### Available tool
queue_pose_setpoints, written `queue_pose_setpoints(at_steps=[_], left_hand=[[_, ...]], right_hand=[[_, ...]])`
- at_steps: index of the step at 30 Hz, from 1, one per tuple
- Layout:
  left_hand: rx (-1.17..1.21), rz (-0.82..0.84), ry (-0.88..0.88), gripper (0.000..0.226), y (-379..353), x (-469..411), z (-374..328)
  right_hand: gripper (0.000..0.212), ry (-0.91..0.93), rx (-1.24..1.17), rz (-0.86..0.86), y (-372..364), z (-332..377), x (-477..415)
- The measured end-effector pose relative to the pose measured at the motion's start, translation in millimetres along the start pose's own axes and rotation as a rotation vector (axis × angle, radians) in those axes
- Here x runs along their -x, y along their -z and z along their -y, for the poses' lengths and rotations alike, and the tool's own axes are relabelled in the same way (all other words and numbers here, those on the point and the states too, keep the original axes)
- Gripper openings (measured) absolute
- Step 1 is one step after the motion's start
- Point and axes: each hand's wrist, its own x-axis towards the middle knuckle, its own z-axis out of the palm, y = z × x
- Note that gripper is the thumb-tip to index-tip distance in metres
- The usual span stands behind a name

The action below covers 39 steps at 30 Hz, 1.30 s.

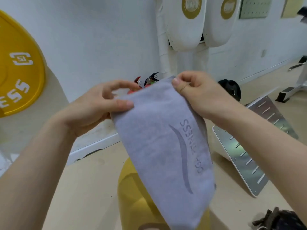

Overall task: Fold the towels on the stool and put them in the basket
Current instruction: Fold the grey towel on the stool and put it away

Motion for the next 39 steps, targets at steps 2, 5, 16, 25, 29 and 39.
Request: queue_pose_setpoints(at_steps=[2, 5, 16, 25, 29, 39], left_hand=[[-0.166, 0.164, 0.093, 0.032, -6, 2, 5], [-0.139, 0.205, 0.079, 0.032, -36, -4, 12], [-0.107, -0.275, -0.01, 0.034, -52, -19, 24], [-0.046, -0.439, 0.575, 0.031, -28, -7, 138], [-0.088, -0.405, 0.789, 0.035, -43, 6, 199], [-0.36, -0.286, 0.45, 0.019, -40, 24, 221]], right_hand=[[0.028, 0.018, 0.002, 0.117, -11, -1, 5], [0.019, 0.033, 0.008, 0.211, -28, -4, 9], [0.041, -0.397, -0.375, 0.883, -32, -90, 33], [0.01, -0.763, -0.118, 0.917, 13, -137, 44], [0.011, -0.801, 0.117, 0.639, -14, -178, 54], [0.005, -0.352, 0.534, 0.251, -58, -227, 71]])
